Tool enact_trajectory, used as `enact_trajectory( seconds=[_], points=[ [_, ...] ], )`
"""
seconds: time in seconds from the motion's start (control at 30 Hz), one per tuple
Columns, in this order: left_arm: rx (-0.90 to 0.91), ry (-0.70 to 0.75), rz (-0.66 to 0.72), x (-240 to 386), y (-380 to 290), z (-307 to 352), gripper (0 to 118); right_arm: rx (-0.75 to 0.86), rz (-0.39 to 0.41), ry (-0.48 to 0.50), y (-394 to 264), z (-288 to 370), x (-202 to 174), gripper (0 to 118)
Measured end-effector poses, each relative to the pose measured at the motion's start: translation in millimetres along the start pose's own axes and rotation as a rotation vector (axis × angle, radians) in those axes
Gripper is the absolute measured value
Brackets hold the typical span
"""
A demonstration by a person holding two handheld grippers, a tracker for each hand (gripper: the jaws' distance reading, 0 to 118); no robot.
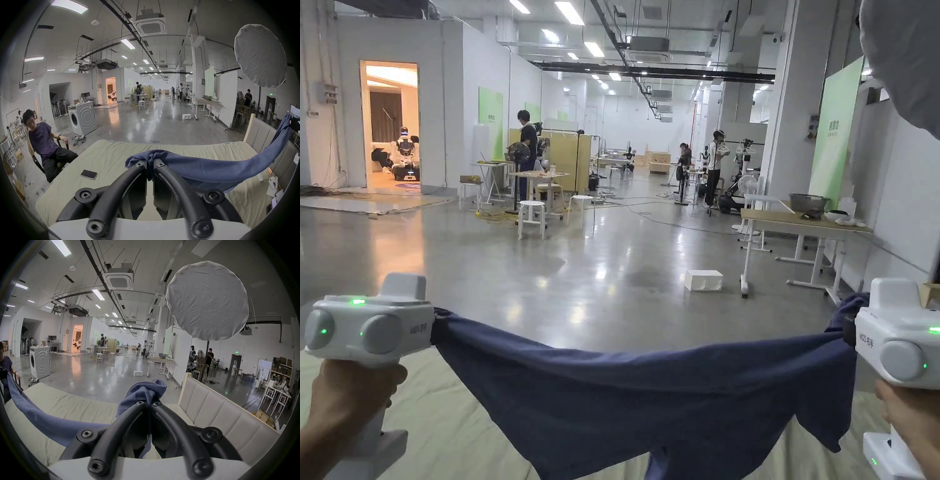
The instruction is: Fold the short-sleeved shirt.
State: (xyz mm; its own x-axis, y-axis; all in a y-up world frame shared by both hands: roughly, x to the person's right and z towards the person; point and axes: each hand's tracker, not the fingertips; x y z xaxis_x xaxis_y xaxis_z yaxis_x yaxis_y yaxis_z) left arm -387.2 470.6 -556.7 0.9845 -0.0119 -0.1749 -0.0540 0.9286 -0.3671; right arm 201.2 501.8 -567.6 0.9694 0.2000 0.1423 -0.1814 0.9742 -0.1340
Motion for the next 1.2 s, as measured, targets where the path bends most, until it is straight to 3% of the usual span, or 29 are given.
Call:
enact_trajectory(
  seconds=[0.23, 0.27, 0.33, 0.37, 0.57, 0.63, 0.77, 1.0, 1.2],
  points=[
    [-0.081, -0.036, -0.011, -9.0, -105.8, 27.4, 7, -0.071, 0.045, 0.027, -84.4, 57.5, -8.5, 2],
    [-0.088, -0.031, -0.001, -13.6, -122.3, 31.4, 7, -0.150, 0.015, 0.051, -105.1, 67.8, -8.8, 2],
    [-0.111, -0.041, 0.000, -16.3, -156.1, 49.2, 7, -0.129, 0.096, 0.071, -132.8, 89.4, -7.6, 2],
    [-0.129, -0.042, -0.003, -19.9, -173.7, 55.9, 7, -0.184, 0.046, 0.080, -151.3, 102.7, -7.7, 2],
    [-0.211, -0.055, -0.023, -23.6, -263.2, 117.9, 7, -0.240, 0.036, 0.094, -224.8, 172.9, 1.6, 2],
    [-0.243, -0.068, 0.005, -28.1, -285.3, 132.3, 7, -0.350, -0.057, 0.105, -247.7, 194.7, 7.2, 2],
    [-0.306, -0.067, 0.013, -28.4, -324.1, 159.4, 7, -0.358, 0.072, 0.095, -269.1, 230.7, 4.5, 2],
    [-0.499, -0.063, -0.015, -30.4, -375.9, 159.9, 7, -0.484, 0.153, 0.121, -311.6, 248.0, -1.6, 2],
    [-0.610, -0.059, -0.055, -29.2, -405.6, 145.2, 7, -0.587, 0.165, 0.103, -352.2, 239.0, -4.9, 3]
  ],
)
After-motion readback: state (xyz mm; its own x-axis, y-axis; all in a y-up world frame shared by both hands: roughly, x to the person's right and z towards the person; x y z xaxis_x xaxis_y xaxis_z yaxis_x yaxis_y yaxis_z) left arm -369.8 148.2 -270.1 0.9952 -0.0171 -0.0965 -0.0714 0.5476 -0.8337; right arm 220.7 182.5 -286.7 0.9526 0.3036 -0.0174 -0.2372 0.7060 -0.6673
